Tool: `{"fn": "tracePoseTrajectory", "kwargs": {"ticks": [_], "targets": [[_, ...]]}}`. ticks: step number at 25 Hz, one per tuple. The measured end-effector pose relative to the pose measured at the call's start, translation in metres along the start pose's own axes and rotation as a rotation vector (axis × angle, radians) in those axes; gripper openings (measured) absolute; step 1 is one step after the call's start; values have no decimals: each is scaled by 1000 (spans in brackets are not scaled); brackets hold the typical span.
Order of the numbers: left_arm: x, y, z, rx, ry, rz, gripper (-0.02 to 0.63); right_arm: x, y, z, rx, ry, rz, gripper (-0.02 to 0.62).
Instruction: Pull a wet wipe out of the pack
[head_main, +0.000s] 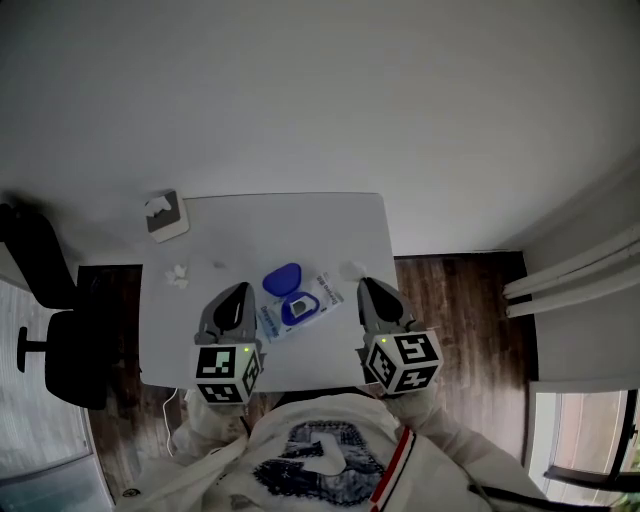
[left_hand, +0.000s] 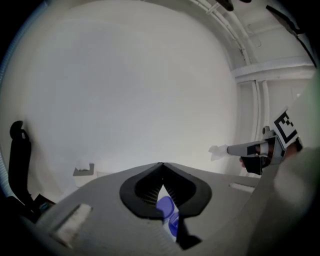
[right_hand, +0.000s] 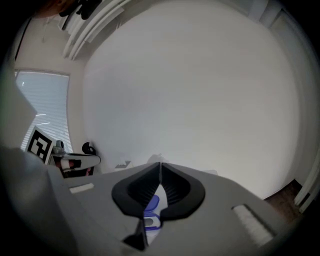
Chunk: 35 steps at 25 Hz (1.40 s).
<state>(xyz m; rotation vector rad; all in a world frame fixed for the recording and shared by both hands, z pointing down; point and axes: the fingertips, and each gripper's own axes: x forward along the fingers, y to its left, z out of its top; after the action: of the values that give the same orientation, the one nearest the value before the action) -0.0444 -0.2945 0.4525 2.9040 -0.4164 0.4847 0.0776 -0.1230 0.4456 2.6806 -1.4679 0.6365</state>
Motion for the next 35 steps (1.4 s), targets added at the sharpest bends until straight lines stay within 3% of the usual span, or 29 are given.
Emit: {"fn": "tracePoseTrajectory", "kwargs": {"ticks": [4,18,35], "targets": [[-13,-14,14,35,-66,13,5,-19,-1,8,-28,-41,9,14],[-78,-104,-7,69,-47,59,5,-112,-14,-2,-14,-96,109,14],[-178,-211,-32,102,-87,120,5,-241,-16,-34,13,-168,184,12]]}}
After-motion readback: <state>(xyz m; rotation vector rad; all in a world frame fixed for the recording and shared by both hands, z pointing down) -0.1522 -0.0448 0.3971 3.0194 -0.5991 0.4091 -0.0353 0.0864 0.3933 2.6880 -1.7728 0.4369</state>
